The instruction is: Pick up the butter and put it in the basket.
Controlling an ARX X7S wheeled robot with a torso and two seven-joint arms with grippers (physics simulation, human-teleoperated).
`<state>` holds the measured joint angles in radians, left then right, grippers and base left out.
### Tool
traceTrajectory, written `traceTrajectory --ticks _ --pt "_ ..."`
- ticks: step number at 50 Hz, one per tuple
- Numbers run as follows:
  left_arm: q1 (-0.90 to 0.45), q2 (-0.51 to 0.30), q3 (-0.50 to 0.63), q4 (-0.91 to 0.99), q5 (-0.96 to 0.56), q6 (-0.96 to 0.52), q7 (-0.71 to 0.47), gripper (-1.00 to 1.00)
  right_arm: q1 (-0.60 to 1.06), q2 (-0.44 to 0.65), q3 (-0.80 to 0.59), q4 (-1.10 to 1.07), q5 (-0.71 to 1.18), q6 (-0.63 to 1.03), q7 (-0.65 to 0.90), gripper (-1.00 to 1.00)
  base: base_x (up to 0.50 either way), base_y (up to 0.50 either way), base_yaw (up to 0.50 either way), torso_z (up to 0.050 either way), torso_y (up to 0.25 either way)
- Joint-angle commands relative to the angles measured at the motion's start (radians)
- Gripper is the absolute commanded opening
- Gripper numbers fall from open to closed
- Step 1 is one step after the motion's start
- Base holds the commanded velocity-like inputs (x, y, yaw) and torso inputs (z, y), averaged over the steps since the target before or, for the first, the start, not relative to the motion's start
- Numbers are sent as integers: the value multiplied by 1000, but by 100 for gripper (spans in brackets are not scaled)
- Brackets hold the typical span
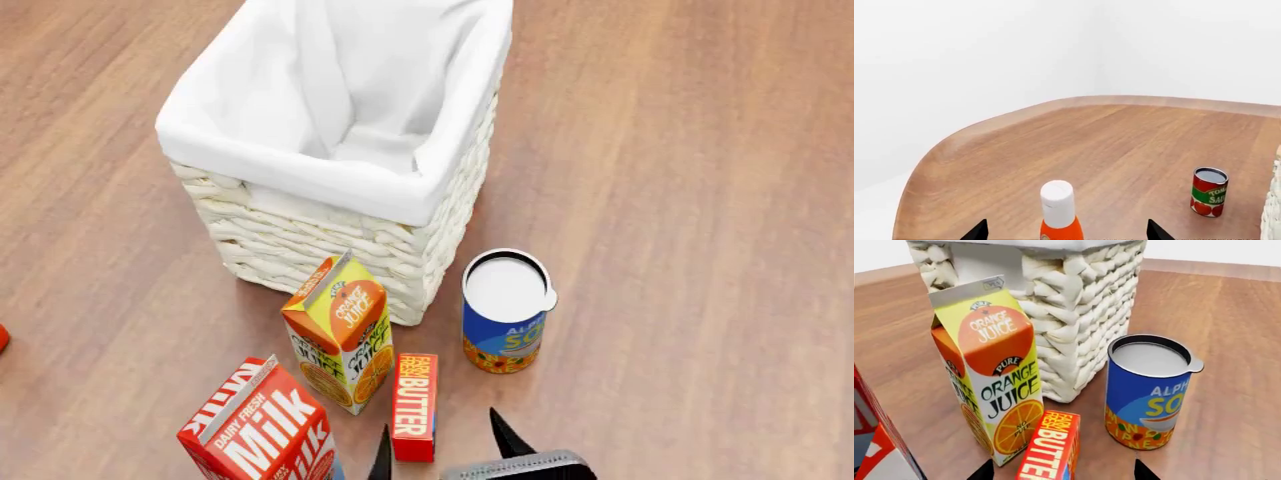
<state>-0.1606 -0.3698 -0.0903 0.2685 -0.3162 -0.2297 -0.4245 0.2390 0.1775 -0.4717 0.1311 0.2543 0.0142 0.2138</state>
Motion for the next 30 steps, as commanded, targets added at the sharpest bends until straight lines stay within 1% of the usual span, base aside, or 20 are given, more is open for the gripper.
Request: traceTrajectory --ticks 1,11,30 --pt "13 31 -40 23 -18 -42 22 100 10 5 15 -62 8 116 -18 100 0 0 0 0 0" --pt "20 29 -43 47 -28 -57 13 100 33 5 11 -45 35 165 -26 100 0 0 0 0 0" --pt "19 25 -44 57 -40 -64 6 100 89 -3 1 10 56 168 -57 100 0 0 0 0 0"
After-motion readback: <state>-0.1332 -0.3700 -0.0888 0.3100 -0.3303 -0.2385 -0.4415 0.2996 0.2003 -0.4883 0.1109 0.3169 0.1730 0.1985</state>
